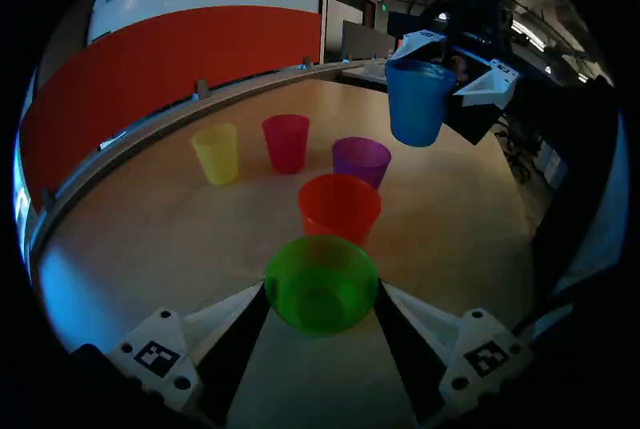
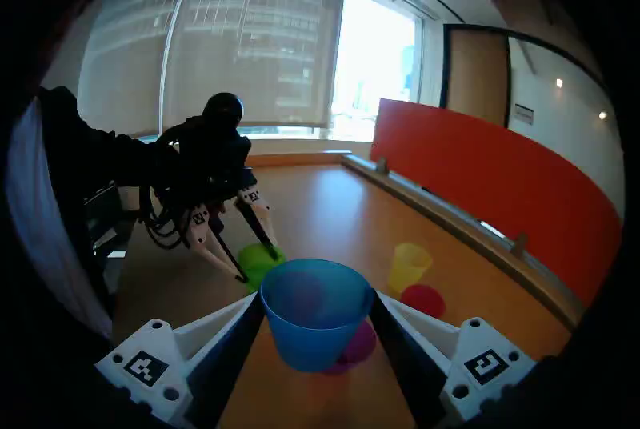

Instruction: Pour water

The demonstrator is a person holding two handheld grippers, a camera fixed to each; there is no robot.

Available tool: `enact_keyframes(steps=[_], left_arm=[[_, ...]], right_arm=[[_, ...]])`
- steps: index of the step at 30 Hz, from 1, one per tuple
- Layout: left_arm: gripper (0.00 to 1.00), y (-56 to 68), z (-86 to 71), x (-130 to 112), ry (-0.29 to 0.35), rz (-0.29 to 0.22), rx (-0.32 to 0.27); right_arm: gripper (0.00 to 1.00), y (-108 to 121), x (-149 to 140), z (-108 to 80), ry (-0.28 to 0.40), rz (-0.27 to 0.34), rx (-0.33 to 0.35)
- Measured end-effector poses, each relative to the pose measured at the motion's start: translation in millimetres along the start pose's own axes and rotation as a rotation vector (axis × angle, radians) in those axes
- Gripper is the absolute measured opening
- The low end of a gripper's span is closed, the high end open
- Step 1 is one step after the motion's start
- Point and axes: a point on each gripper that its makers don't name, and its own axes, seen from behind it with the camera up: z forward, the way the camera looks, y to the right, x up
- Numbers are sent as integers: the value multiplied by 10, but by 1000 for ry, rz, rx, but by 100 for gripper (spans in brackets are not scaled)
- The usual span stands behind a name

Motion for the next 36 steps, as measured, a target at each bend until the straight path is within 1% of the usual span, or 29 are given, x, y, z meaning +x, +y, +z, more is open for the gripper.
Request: enact_keyframes(steps=[5,7,9,11,15,24,36], left_arm=[[90,20,-15,-4,0,-8,-13],[96,34,-20,-12,-4,-8,-19],[97,41,-21,-26,-11,-10,-21],[98,16,-18,-56,-24,-14,-13],[98,-37,-21,-111,-44,-16,5],[98,-25,-83,-132,-51,-8,5],[98,-2,-184,-144,-51,2,6]], right_arm=[[94,-41,-54,18,-7,4,9],[94,-61,-83,28,-10,6,15],[94,-84,-115,41,-15,9,22],[94,-116,-149,58,-20,9,33],[94,-179,-236,99,-34,6,51],[94,-292,-485,177,-80,-1,89],[94,-407,-675,263,-115,-6,134]])
